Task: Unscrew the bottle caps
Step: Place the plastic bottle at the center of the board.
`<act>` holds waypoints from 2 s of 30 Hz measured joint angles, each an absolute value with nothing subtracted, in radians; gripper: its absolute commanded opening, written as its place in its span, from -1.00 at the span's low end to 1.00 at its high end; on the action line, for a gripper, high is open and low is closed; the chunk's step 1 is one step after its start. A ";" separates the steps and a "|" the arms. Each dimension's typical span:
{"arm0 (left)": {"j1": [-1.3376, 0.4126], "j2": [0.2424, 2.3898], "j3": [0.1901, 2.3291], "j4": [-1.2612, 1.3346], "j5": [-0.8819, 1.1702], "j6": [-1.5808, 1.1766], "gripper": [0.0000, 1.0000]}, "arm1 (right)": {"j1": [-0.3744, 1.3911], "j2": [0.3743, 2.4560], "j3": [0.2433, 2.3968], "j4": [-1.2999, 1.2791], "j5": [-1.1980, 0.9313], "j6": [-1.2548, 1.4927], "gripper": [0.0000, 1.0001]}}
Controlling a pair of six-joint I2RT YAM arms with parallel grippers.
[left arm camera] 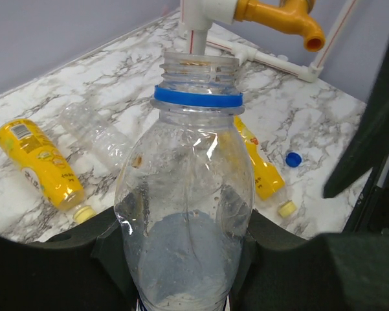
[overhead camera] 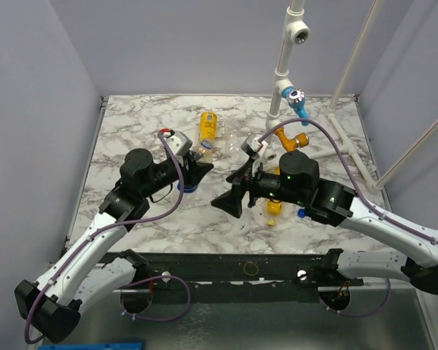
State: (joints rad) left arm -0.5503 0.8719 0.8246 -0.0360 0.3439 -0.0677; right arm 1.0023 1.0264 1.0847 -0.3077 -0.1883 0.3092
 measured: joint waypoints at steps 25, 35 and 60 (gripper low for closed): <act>-0.536 0.670 0.770 -0.088 0.453 -0.052 -0.35 | 1.058 1.396 1.364 0.073 0.013 0.282 -0.48; -0.537 0.670 0.817 -0.165 0.320 -0.039 0.98 | 1.056 1.480 1.448 0.047 0.072 0.228 -0.94; -0.537 0.554 1.180 -0.587 -0.034 0.110 0.93 | 0.924 2.296 2.148 -0.018 0.092 -0.026 -0.97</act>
